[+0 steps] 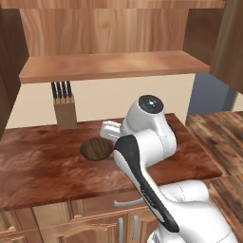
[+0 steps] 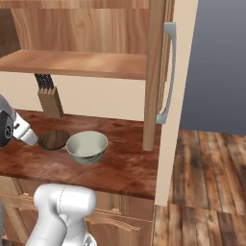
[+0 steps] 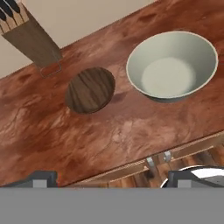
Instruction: Pick up the bowls on the counter and stack them on top of one another in the open cabinet. Place the smaller bowl on top of the larger bowl.
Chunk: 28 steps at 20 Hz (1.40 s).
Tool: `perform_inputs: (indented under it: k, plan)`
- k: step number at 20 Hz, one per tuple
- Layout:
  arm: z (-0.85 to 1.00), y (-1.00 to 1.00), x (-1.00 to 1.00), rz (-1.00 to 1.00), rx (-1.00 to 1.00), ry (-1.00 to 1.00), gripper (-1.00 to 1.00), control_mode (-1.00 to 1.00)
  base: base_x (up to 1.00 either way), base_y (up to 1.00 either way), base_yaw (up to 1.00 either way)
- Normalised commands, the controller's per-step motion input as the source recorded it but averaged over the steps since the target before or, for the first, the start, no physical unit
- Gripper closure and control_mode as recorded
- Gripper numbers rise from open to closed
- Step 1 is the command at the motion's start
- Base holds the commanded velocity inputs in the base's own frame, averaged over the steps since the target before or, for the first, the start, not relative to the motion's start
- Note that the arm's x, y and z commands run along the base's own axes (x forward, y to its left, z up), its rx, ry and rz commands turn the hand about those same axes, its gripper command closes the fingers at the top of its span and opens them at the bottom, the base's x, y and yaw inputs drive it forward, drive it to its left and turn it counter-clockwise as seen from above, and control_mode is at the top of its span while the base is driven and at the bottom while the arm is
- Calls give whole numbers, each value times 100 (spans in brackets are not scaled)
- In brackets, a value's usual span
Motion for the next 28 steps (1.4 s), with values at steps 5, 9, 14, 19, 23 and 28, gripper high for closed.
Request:
perform_inputs:
  k: [5,9,14,19,23,28]
  plan:
    - [-10,0,0,-34,0,0,-100,-100,0,0,0]
    - [-2,0,1,0,0,0,-100,-100,0,0,0]
    - [-32,0,7,-1,5,3,-100,-100,0,0,0]
    - [-38,0,9,-2,12,4,-100,-100,0,0,0]
    - [-30,0,26,-4,8,4,-100,-100,0,0,0]
    - [-26,0,33,-5,6,5,-100,-100,0,0,0]
